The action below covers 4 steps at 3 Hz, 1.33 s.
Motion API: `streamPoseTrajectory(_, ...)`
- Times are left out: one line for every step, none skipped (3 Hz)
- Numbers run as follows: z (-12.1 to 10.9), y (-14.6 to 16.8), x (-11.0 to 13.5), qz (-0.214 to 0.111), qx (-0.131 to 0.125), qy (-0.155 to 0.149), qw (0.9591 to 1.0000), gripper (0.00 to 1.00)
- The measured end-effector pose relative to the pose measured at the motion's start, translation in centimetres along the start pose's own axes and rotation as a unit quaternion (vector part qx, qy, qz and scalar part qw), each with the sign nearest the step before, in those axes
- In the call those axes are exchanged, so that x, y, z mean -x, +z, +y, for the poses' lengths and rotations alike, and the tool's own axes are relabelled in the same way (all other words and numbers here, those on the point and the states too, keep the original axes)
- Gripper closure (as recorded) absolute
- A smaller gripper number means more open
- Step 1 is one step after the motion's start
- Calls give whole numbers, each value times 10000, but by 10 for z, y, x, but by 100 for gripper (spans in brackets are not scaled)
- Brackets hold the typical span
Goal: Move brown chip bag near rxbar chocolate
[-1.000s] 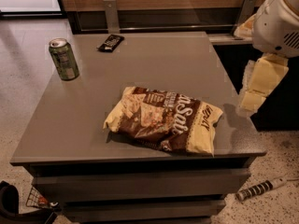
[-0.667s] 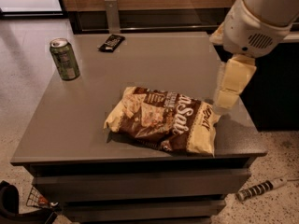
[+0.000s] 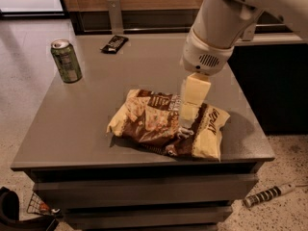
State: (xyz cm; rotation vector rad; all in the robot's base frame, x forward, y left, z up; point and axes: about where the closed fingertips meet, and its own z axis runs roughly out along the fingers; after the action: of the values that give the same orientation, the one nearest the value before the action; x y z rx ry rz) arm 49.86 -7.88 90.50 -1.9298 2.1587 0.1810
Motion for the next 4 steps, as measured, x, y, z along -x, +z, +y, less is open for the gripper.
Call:
streamPoseTrajectory(1,38,6,-325,280,146,9990,0)
streamPoseTrajectory(6,66,2,-731,455,335,9957,0)
streamPoseTrajectory(13,85,4,-1068,600,410,9916,0)
streamPoseTrajectory(14,87,6,-1104,609,410,9912,16)
